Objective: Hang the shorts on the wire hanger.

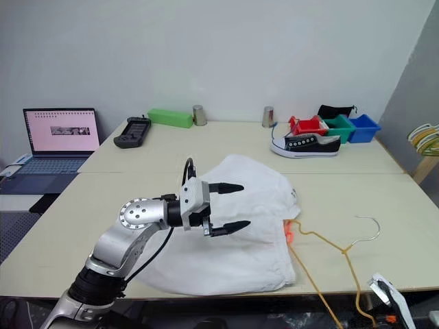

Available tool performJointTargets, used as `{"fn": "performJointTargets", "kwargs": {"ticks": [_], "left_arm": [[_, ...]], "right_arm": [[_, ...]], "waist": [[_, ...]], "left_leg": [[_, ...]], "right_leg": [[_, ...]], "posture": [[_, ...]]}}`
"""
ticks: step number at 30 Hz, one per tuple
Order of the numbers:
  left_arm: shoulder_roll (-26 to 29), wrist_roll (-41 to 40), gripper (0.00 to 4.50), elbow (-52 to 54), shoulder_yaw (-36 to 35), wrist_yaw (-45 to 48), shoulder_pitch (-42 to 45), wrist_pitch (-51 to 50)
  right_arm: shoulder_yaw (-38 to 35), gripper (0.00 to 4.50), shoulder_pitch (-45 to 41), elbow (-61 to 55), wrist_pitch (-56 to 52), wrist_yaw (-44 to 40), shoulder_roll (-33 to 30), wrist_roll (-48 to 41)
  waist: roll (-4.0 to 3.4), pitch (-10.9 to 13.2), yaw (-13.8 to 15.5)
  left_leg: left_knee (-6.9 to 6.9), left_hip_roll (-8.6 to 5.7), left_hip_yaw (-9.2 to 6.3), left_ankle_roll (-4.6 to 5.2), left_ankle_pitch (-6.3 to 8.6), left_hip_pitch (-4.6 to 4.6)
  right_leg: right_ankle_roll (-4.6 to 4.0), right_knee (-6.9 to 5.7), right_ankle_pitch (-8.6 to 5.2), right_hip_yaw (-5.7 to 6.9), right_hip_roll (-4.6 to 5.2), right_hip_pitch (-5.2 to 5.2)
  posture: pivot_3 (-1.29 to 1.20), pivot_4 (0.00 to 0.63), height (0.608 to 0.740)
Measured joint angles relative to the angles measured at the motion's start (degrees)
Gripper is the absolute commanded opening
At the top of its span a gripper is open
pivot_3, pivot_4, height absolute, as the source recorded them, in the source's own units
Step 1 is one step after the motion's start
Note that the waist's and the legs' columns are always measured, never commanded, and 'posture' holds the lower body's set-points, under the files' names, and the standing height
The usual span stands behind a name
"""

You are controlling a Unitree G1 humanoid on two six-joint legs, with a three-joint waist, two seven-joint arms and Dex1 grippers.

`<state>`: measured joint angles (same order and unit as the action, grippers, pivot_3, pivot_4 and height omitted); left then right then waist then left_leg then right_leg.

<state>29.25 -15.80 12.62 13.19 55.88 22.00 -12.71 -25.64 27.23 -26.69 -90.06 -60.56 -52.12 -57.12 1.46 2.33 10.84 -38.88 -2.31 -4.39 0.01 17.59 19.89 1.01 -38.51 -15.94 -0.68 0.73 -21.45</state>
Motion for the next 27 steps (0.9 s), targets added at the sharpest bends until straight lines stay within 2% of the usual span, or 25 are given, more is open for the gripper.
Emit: {"fn": "performJointTargets", "kwargs": {"ticks": [5, 12, 19, 24, 27], "left_arm": [[0.02, 0.44, 4.49, -0.24, -0.01, -0.01, 0.68, 0.61], [0.64, 0.50, 4.49, -0.23, -0.03, -0.05, 0.41, 0.68], [0.76, 0.71, 4.49, -0.23, -0.05, -0.12, 0.00, 0.92], [0.74, 0.82, 4.49, -0.26, -0.05, -0.14, -0.01, 1.01], [0.66, 0.88, 4.49, -0.71, -0.05, -0.14, 0.11, 1.25]], "right_arm": [[2.40, 0.00, -1.82, 2.38, -2.02, 4.12, 2.35, -3.21], [2.83, 0.00, -0.51, 6.02, -2.21, 7.63, -1.03, -11.05], [6.63, 0.00, -0.07, 12.37, -2.17, 13.95, -5.99, -25.78], [9.75, 0.00, -2.91, 17.27, 0.03, 22.70, -6.53, -37.08], [14.25, 0.00, -4.61, 19.84, 5.21, 30.63, -8.31, -46.64]], "waist": [[-0.08, 0.01, 0.10], [-0.08, 0.05, 0.09], [0.02, 0.13, 0.11], [0.02, 0.28, 0.15], [0.06, 0.32, 0.14]], "left_leg": [[0.02, -0.01, 0.01, 0.01, 0.01, 0.01], [0.02, -0.01, 0.01, 0.03, 0.01, 0.01], [0.03, 0.01, 0.00, 0.04, 0.02, 0.01], [0.03, 0.01, 0.00, 0.05, 0.02, 0.03], [0.04, 0.01, 0.00, 0.05, 0.03, 0.04]], "right_leg": [[0.00, 0.00, 0.00, -0.02, 0.02, -0.01], [0.00, 0.01, 0.00, 0.00, 0.02, -0.01], [0.00, 0.03, 0.00, 0.01, 0.01, 0.00], [0.01, 0.07, 0.01, 0.01, 0.01, 0.01], [0.02, 0.12, 0.01, 0.03, 0.00, 0.02]], "posture": [[0.27, 0.000, 0.740], [0.27, 0.000, 0.740], [0.27, 0.000, 0.740], [0.26, 0.000, 0.740], [0.27, 0.000, 0.740]]}}
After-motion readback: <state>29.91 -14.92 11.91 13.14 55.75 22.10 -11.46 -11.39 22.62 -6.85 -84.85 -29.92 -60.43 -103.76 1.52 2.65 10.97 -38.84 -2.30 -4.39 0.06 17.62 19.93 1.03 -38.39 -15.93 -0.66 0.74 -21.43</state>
